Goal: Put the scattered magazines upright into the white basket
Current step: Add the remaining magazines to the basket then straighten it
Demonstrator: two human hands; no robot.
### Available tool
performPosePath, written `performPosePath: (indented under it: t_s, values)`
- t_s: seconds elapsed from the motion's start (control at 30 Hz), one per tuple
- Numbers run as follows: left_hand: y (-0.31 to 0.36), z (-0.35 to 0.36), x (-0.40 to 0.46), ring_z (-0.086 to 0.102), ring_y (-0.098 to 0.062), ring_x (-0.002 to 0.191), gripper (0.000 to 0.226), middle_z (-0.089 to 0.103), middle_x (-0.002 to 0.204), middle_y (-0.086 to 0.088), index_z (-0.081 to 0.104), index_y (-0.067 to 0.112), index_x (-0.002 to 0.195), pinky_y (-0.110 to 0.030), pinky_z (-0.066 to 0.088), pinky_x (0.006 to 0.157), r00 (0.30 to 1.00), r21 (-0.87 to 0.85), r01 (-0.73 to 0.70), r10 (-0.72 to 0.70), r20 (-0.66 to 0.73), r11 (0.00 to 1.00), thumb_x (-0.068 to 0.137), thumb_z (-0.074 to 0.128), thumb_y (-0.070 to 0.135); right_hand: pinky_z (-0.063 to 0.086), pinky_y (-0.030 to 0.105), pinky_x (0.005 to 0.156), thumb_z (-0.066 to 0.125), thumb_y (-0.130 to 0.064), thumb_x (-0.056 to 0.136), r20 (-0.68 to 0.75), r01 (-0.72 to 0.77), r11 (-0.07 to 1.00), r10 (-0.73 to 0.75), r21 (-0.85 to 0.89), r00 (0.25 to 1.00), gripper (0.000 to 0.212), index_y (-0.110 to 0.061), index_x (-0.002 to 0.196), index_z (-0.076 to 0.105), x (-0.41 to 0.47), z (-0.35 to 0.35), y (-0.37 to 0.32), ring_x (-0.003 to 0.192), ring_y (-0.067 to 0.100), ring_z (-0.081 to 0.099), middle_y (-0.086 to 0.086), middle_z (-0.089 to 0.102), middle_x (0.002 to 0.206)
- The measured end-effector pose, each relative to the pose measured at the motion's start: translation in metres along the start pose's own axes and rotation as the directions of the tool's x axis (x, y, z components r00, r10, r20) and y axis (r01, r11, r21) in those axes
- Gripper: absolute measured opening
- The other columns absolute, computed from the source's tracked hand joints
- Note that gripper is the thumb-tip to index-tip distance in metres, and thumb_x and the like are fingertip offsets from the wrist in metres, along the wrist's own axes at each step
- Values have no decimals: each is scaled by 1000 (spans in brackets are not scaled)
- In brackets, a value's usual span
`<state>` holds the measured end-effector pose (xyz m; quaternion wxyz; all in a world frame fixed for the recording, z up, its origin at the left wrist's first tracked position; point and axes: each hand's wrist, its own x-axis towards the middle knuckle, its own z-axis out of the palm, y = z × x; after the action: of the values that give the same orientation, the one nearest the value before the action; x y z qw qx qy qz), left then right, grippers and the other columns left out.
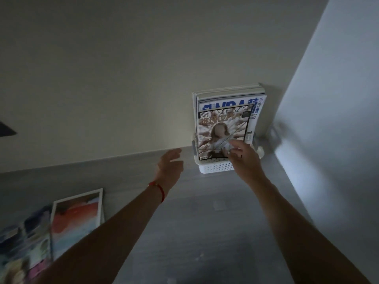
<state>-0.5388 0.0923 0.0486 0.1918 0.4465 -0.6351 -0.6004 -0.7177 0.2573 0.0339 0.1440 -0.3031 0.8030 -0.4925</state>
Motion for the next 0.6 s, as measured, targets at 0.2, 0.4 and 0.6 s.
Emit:
performPosePath:
  t_s: [0.2,0.4,0.6]
  values:
    - [-66,-111,-71,70,-22,91,41,71,115,-4,68,17,111,-44,58,81,989,222,-65,93,-119,973,83,55,-10,45,1,71,63,-3,88,146,-24,1000,25,-5,989,26,-14,109,73,-84,77,-28,81,-10,64,-5,74,101]
    - [-133,-230,-122,64,-26,104,43,69,114,-8,70,13,113,-33,52,88,976,378,56,29,-215,924,78,55,-9,51,17,73,69,-14,90,315,-39,998,52,-46,948,13,-15,103,74,-170,205,-60,78,3,68,-6,75,89]
    - [-184,-337,-142,48,-32,123,50,62,129,-11,66,16,119,-44,43,103,959,580,161,12,-283,798,75,57,-5,51,15,77,64,-12,88,531,-44,997,72,-66,844,33,-16,120,63,-240,319,-111,91,8,68,-6,69,100]
